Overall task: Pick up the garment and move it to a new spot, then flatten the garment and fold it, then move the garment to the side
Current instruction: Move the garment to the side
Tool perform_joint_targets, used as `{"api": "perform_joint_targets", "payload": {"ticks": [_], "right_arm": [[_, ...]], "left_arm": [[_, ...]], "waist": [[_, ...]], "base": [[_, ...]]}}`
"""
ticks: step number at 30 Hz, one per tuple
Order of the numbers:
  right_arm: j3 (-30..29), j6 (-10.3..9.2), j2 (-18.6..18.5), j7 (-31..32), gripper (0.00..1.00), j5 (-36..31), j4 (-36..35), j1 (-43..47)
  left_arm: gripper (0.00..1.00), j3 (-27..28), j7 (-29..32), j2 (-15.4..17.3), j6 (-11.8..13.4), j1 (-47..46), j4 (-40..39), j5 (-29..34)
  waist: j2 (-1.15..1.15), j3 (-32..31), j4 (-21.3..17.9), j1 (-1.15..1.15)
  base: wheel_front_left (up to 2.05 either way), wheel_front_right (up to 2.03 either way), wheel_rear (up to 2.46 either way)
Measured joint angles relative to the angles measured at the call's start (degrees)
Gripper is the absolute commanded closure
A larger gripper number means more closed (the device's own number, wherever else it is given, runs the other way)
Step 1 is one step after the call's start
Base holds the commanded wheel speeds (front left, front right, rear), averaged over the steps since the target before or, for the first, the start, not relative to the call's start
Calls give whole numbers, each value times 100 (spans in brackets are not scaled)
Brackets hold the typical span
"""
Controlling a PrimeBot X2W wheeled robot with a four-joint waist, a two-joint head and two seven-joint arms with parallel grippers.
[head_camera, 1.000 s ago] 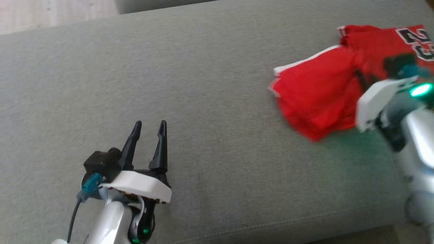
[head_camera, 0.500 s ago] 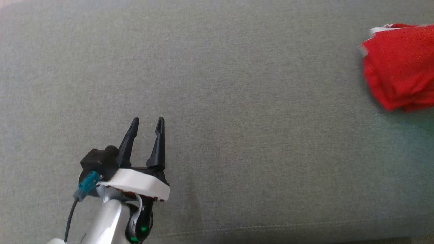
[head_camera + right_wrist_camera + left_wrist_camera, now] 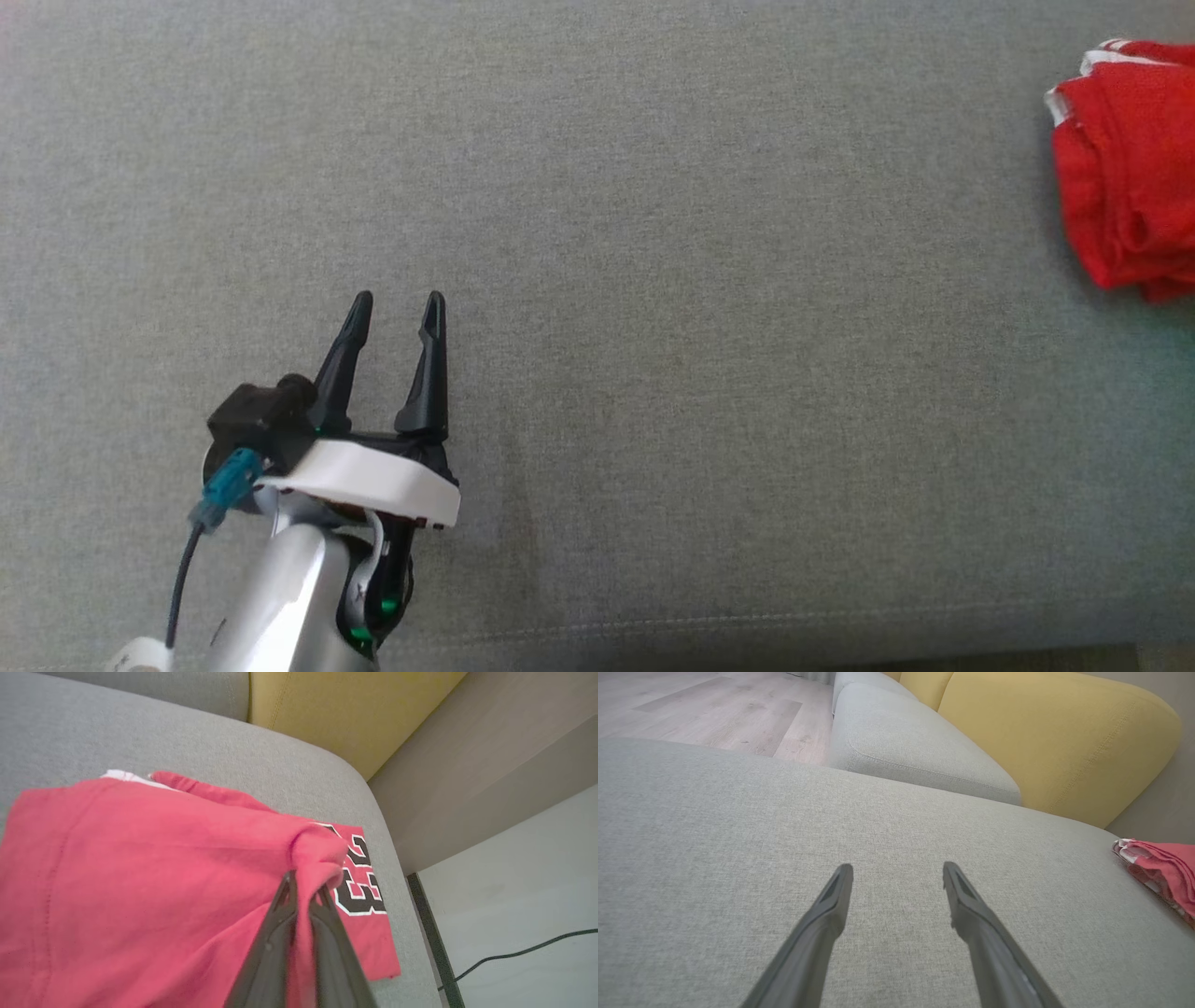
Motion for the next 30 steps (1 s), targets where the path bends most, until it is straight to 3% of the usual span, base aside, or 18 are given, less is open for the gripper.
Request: {"api": "perform_joint_targets", "payload": {"ticks": [2,3,4,18,30], "right_arm": [[-101,0,10,-54,53,-116,169,-21],[-146,0,10,-66,11,-168,258,-24],[-175,0,10,-66,0,-240,353,-24],[-275,0,77,-929,0,-453,973,-262],[85,0,967,-1847,0,85,824,-230]], "left_arm": [[0,-3,1,8,2,-7,-12,0],[0,-5,4,9,8,-7,-12,0],[0,-7,18,12,8,-7,-13,0],[0,-54,49,38,51,-5,-15,-2],[0,45,40,37,60,71,339,-232]], "waist": [[0,21,-5,0],[0,24,-8,0],[0,24,-13,0],[0,-191,-242,0],[0,-1023,-298,-1]], "base": [[0,0,0],[0,0,0],[0,0,0],[0,0,0],[0,0,0]]}}
